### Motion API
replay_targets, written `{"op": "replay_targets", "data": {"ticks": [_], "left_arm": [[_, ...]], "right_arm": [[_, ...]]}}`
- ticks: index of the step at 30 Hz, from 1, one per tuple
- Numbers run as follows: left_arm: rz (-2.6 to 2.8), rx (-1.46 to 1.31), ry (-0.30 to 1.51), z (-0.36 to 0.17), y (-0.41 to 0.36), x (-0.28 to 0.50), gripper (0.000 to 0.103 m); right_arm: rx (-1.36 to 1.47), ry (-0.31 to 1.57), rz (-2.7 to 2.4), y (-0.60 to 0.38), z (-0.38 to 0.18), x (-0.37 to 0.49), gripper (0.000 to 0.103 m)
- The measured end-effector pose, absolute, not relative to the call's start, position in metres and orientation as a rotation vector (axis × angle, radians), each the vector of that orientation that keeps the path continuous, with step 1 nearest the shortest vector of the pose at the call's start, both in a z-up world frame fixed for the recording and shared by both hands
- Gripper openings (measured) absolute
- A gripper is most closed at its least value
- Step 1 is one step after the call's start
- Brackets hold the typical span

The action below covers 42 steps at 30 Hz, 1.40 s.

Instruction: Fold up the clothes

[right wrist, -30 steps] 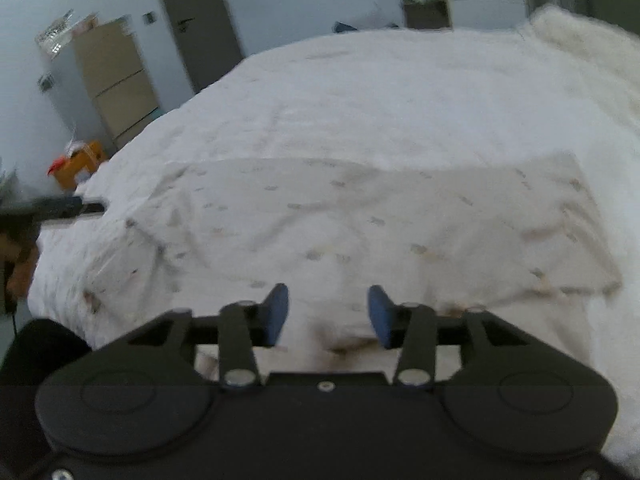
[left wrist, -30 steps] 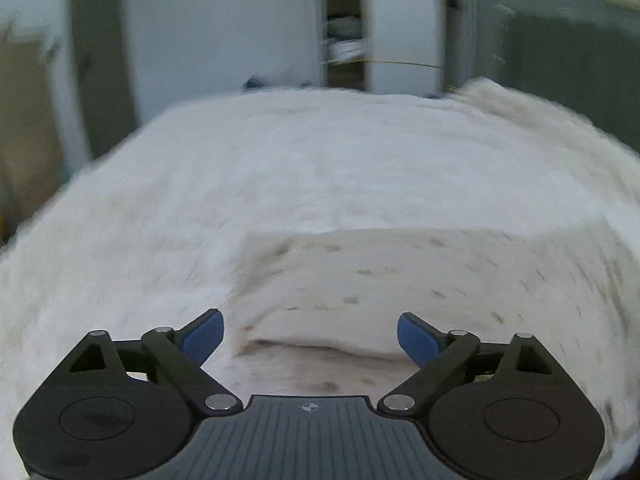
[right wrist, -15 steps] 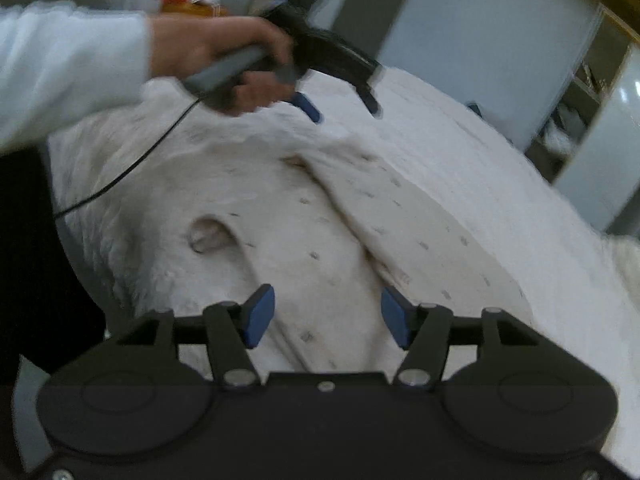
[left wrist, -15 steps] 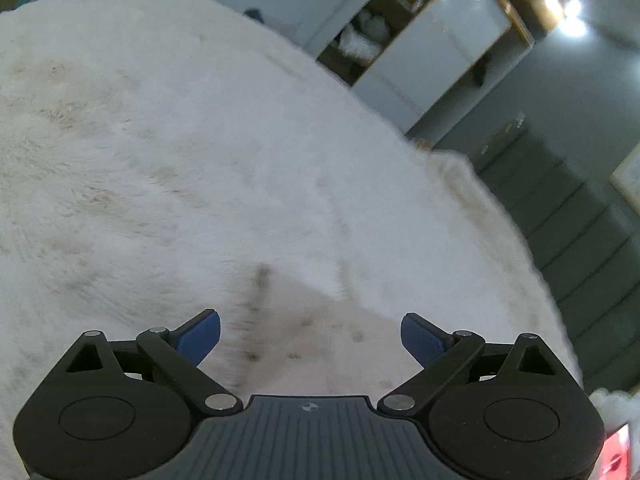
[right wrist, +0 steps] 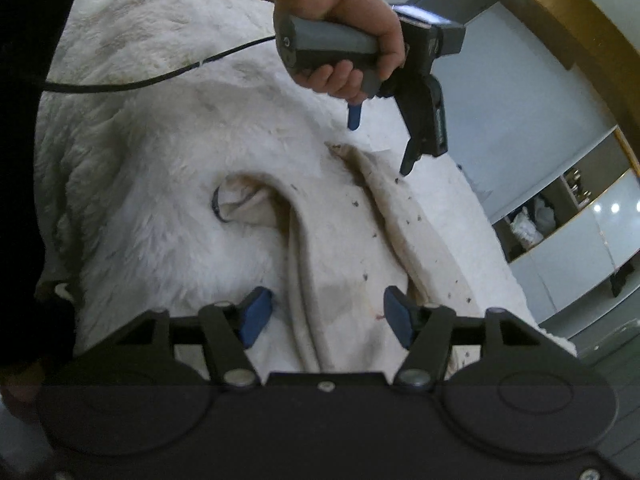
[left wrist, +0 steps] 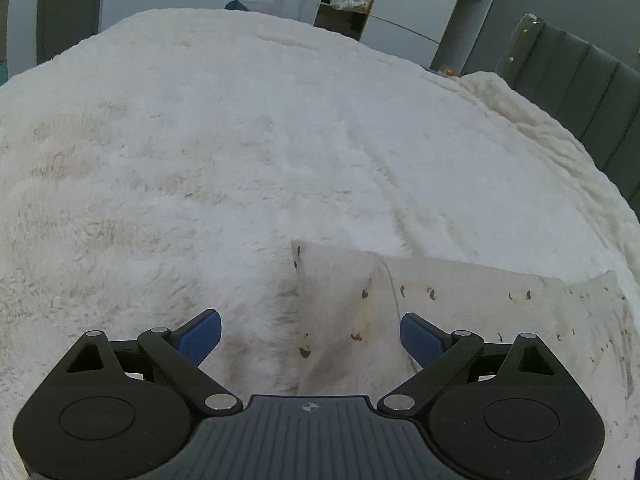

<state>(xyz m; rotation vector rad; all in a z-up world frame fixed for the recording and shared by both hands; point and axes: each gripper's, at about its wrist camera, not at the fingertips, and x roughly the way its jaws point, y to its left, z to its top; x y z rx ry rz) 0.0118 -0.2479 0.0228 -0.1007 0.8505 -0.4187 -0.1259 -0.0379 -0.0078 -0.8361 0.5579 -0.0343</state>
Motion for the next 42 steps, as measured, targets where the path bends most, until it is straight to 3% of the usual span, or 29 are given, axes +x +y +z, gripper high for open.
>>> {"op": "replay_targets", "data": {"ticks": [12, 18, 22, 27, 42], "left_arm": [[-0.48, -0.222, 0.927, 0.002, -0.257, 0.031, 0.093], [-0.518, -0.142, 0.956, -0.009, -0.281, 0.032, 0.075], [-0.516, -0.273, 0.964, -0.016, -0.274, 0.043, 0.056], [-0.612, -0.514, 1.017, -0.026, -0.26, 0.057, 0.055], [-0.791, -0.339, 0.929, 0.007, -0.293, 0.042, 0.055]], "right_arm": [[-0.927, 0.519, -0.155, -0.032, -0.011, -0.129, 0.064], [-0.923, 0.538, -0.178, -0.032, -0.01, -0.114, 0.064], [-0.884, 0.545, -0.169, -0.032, -0.004, -0.107, 0.065], [-0.848, 0.545, -0.167, -0.033, 0.002, -0.108, 0.065], [-0.796, 0.54, -0.19, -0.026, 0.012, -0.113, 0.065]]}}
